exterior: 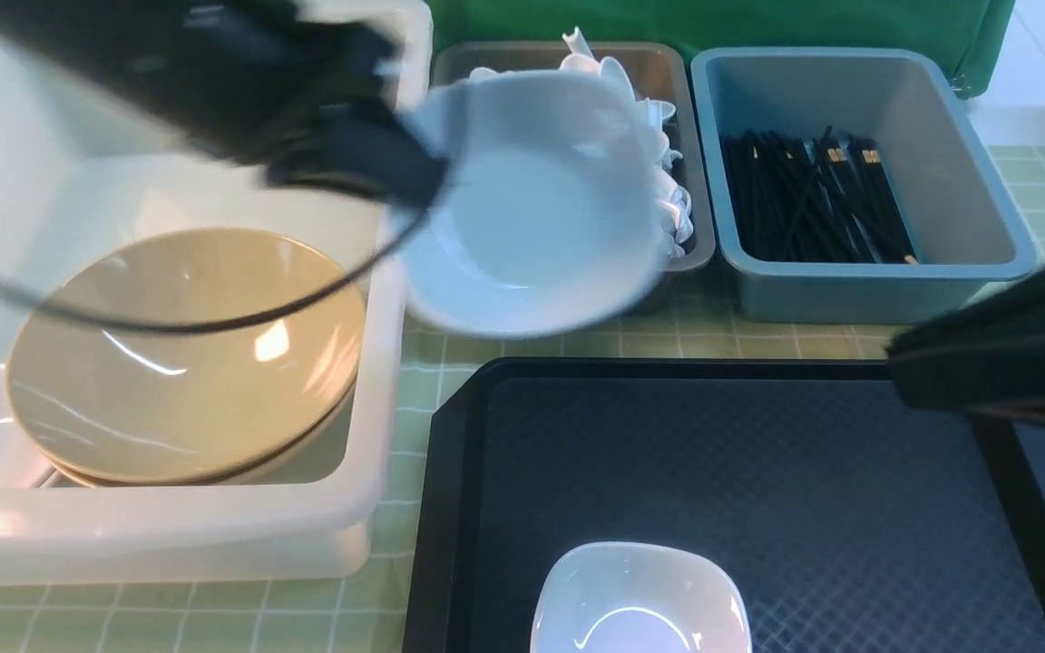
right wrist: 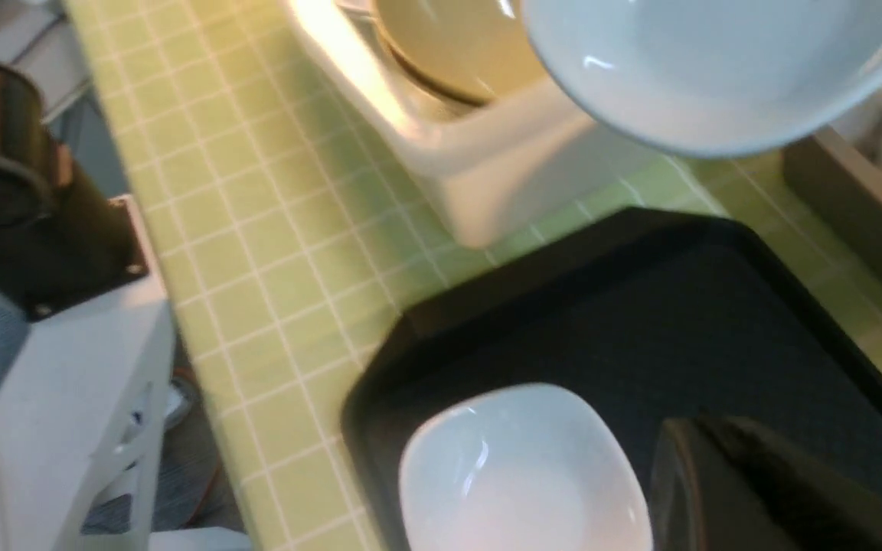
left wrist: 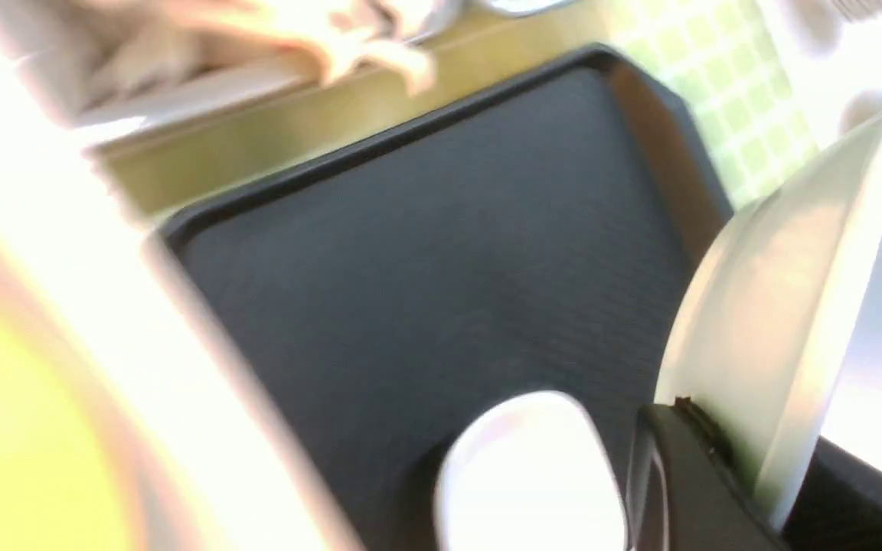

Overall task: On green table put chopsticks spoon bowls plates into blue grey white boxes.
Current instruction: 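Place the white bowl into the white bin with the other dishes with the left gripper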

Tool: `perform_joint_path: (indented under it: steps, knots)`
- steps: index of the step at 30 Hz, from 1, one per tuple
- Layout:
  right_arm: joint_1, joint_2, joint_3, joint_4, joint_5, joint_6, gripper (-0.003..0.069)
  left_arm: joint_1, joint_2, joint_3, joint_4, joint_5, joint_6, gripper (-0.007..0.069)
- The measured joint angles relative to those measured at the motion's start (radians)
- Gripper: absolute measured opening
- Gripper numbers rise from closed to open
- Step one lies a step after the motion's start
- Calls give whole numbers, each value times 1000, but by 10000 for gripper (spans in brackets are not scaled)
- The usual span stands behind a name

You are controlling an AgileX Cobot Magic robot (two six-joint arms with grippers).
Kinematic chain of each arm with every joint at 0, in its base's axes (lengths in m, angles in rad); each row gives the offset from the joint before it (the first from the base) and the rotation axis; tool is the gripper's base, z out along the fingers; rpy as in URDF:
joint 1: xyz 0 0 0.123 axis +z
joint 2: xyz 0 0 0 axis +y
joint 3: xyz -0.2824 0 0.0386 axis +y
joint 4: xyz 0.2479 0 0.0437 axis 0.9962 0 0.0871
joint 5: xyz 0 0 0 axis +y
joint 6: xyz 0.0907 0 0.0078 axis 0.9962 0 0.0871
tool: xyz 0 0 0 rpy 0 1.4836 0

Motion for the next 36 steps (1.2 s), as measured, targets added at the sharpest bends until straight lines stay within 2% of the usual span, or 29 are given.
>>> perform_joint_path:
  steps: [1, 9, 12, 14, 19, 23, 25, 36]
  knots:
    - [14, 8, -9, 0, 1, -1, 22, 31, -23, 23, 0, 0, 0, 15]
    - [259, 227, -143, 0, -9, -21, 22, 527, -249, 282, 57, -26, -29, 15]
    - [322, 292, -171, 0, -11, -23, 22, 614, -257, 305, 110, -80, -62, 15]
    - [373, 350, -195, 0, -13, -28, 22, 683, -249, 310, 188, -137, -111, 15]
    - [407, 412, -210, 0, -5, -31, 25, 711, -222, 310, 380, -203, -227, 15]
    - [407, 420, -210, -1, -5, -31, 26, 714, -170, 310, 558, -208, -372, 15]
    - [407, 420, -210, -1, -5, -31, 28, 714, -146, 310, 597, -208, -406, 15]
    - [407, 420, -211, -1, -5, -31, 43, 713, 12, 310, 598, -213, -452, 19]
